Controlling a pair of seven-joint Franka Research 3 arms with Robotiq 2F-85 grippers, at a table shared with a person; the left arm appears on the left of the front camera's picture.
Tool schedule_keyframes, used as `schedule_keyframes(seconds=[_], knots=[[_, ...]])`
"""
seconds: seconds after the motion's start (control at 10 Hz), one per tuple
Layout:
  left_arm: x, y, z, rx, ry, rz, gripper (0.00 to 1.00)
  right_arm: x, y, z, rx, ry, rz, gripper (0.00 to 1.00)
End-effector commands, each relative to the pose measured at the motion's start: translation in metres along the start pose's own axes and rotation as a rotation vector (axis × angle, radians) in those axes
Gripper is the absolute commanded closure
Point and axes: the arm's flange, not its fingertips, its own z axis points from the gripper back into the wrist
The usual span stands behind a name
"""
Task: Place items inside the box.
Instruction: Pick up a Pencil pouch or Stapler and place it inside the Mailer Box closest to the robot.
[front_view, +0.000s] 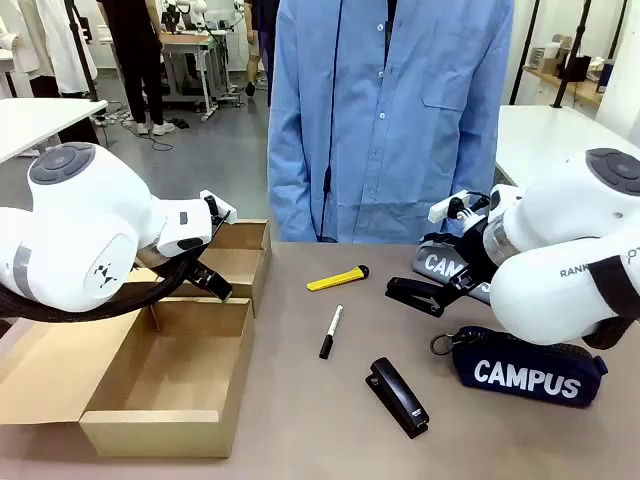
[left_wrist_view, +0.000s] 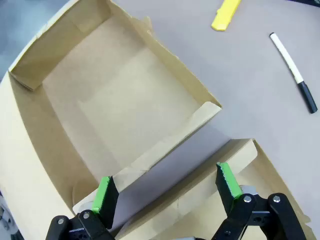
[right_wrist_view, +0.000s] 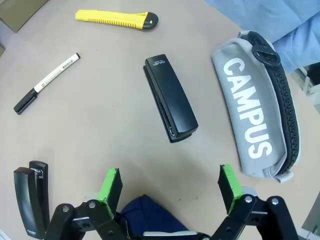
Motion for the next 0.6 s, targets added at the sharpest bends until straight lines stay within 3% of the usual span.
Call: schedule_keyframes(seconds=[0.0,0.5], knots=[[0.0000,0.0000,0.0000,0.000,0.000,0.000,0.00,0.0000,0.0000,0.0000,0.000,0.000,0.000,0.00],[0.0000,0.0000,0.0000,0.000,0.000,0.000,0.00,0.0000,0.0000,0.0000,0.000,0.000,0.000,0.00]])
